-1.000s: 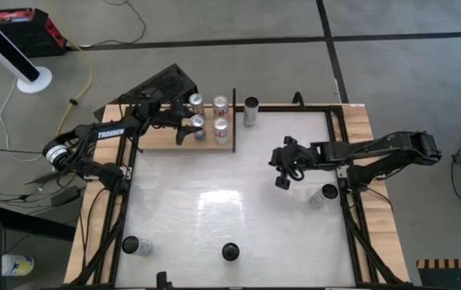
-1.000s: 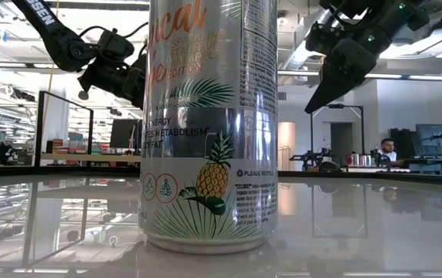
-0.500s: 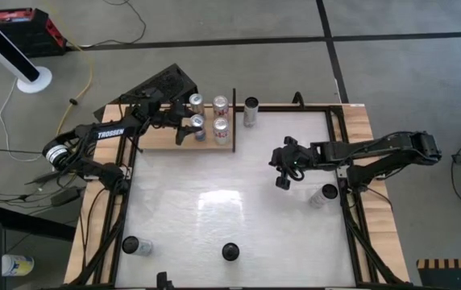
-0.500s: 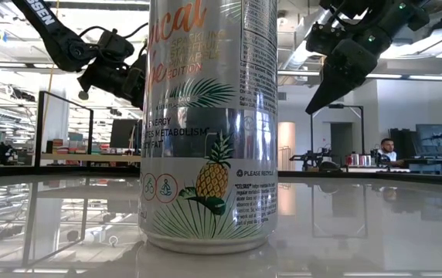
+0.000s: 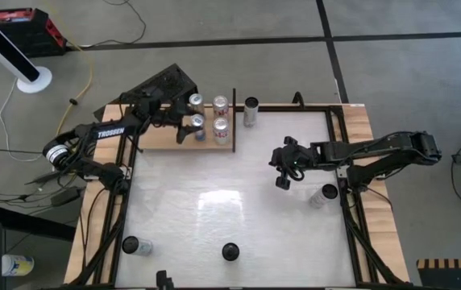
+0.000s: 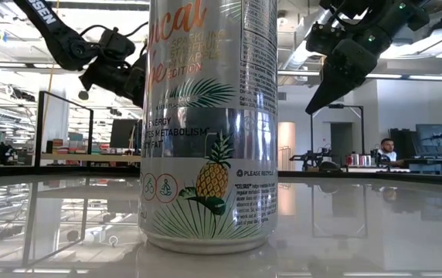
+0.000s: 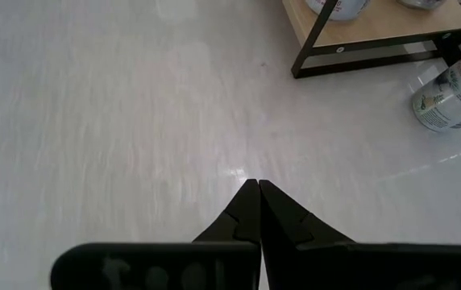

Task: Place canned beverage on shelf
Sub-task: Put the blue soda can on the shelf aligned with the other blue soda can, then put the right pink soda can on the shelf

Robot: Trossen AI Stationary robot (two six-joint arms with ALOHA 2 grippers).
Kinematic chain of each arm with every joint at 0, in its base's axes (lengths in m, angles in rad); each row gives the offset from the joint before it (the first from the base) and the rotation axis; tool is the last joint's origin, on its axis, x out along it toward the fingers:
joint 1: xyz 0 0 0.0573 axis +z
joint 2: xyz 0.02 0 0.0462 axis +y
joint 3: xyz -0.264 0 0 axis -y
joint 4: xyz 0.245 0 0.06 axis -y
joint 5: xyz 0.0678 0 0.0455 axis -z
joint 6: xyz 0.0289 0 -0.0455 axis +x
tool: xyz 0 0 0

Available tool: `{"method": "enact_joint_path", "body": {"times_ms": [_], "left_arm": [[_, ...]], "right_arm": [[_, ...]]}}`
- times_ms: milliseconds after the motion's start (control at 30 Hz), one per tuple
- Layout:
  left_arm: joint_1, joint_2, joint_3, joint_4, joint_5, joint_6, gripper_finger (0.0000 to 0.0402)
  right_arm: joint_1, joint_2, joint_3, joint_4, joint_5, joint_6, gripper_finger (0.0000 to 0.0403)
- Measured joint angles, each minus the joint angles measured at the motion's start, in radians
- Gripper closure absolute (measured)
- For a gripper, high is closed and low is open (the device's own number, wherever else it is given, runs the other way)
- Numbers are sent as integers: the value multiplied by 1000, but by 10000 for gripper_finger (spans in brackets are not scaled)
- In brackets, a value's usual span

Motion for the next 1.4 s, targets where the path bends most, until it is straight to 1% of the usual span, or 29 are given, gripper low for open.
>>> {"method": "enact_joint_path", "body": {"times_ms": [100,433,800,1033,1233,1400], "left_arm": [[0,0,26,-25,0,4,118],[-2,-1,103,-200,-22,70,117],[-13,-3,105,-227,-33,88,117],[-14,-63,105,-292,-78,125,117],[-14,-128,105,-313,-82,128,117],[-20,-152,105,-309,-82,119,117]], "right_arm": [[0,0,0,0,0,1,381],[0,0,0,0,0,6,381],[0,0,0,-1,0,7,381],[0,0,0,-1,0,1,381],[0,0,0,0,0,1,381],[0,0,0,0,0,1,381]]}}
